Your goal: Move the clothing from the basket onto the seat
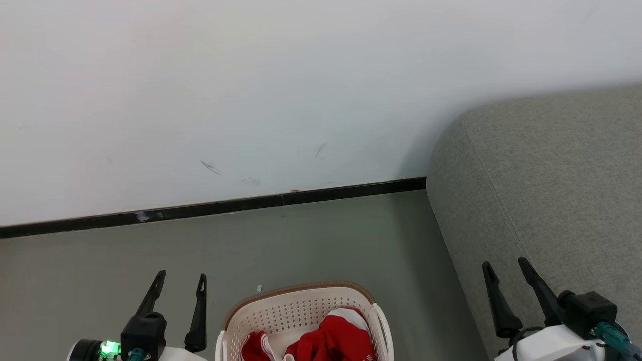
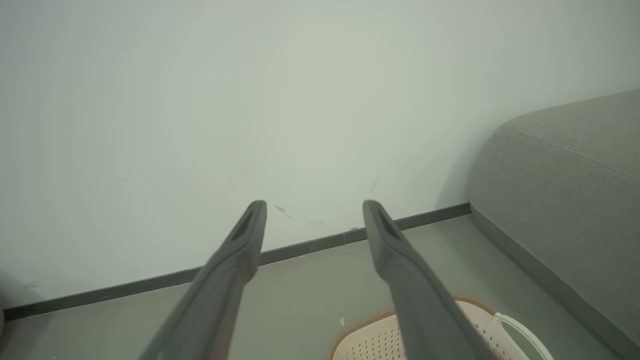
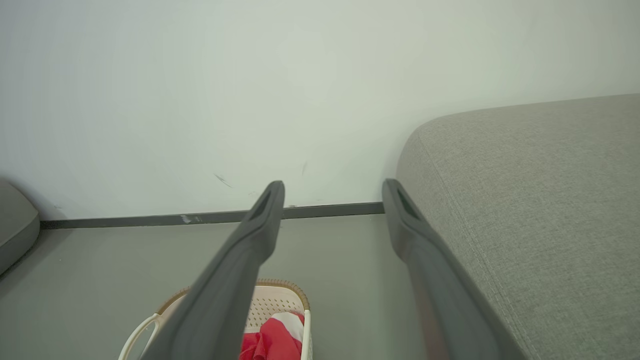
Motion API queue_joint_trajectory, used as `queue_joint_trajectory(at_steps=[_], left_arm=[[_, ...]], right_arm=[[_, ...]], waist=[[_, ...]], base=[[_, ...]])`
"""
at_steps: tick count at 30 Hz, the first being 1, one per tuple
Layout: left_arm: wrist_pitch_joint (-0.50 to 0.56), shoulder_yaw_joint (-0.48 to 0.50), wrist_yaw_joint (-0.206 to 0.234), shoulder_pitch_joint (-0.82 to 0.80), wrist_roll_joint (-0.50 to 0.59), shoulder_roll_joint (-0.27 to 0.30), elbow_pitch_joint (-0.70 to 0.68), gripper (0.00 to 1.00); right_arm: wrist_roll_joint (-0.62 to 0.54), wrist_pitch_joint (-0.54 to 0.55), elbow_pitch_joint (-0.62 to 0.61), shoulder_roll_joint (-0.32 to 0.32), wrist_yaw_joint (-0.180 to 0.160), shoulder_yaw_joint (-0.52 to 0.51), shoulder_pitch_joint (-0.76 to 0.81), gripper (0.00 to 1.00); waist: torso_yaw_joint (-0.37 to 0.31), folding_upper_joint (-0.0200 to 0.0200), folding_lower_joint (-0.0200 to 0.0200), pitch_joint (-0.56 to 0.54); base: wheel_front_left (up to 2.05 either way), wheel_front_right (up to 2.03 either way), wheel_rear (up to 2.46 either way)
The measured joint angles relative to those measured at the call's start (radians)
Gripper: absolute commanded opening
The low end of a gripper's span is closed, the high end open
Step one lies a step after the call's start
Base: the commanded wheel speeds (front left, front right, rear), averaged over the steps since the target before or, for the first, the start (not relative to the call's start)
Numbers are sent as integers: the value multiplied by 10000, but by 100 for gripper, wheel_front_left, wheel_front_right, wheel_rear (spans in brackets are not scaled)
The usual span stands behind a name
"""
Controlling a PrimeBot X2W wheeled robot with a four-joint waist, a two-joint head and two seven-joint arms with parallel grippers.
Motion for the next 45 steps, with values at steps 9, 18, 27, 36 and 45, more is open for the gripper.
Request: queue_joint_trajectory(at_steps=[9,18,27,36,45], left_arm=[[0,180,-2,0,0,-25,12,100],[0,387,-15,-1,4,-13,-12,100],[0,539,-71,-35,31,17,-132,100],[0,428,-324,-597,238,169,-21,100],[-2,-142,-731,-1357,667,322,855,100]], right_arm=[[2,0,2,0,0,-23,-1,100],[2,0,-15,0,0,-13,-3,100],[0,0,-123,-2,0,69,-36,100],[-2,-2,-360,-8,0,201,-432,100],[0,-15,-541,-13,0,-23,-464,100]], waist=[[13,0,-1,76],[19,0,-1,206],[-8,0,-1,497],[-123,0,-2,929],[-354,0,-2,1522]], base=[[0,0,0],[0,0,0],[0,0,0],[0,0,0],[0,0,0]])
